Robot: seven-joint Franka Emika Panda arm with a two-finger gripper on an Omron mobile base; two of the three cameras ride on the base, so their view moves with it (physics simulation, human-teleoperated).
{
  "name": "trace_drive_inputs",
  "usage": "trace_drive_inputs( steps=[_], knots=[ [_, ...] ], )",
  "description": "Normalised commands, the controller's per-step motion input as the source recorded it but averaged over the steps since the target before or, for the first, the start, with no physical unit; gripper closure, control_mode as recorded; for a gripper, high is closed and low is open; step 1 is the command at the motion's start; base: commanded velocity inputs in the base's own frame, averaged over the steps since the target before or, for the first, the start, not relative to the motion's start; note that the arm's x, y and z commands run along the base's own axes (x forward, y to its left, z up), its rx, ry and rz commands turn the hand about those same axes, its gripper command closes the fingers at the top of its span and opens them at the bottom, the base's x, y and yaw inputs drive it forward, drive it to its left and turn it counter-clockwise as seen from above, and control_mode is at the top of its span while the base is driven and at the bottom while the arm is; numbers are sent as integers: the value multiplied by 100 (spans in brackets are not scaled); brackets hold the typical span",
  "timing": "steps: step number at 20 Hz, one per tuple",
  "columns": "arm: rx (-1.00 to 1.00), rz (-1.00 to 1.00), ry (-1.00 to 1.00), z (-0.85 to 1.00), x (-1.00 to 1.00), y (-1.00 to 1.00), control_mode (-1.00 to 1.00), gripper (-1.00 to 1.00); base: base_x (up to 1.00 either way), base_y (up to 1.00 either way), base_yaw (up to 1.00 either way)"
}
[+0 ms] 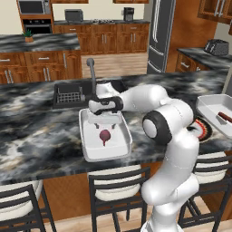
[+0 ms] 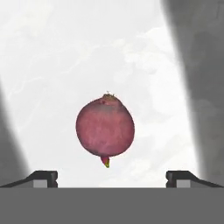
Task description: Place one cooked food and one vegetable from the large plate to each tupperware container.
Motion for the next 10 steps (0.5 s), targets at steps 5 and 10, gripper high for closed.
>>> trace_drive_inputs(
  steps=[5,10],
  knots=[
    [13,-6,-1,92,-67,-85,-100,-100,0,0,0],
    [8,-13,0,71,-47,-93,-100,-100,0,0,0]
  ],
)
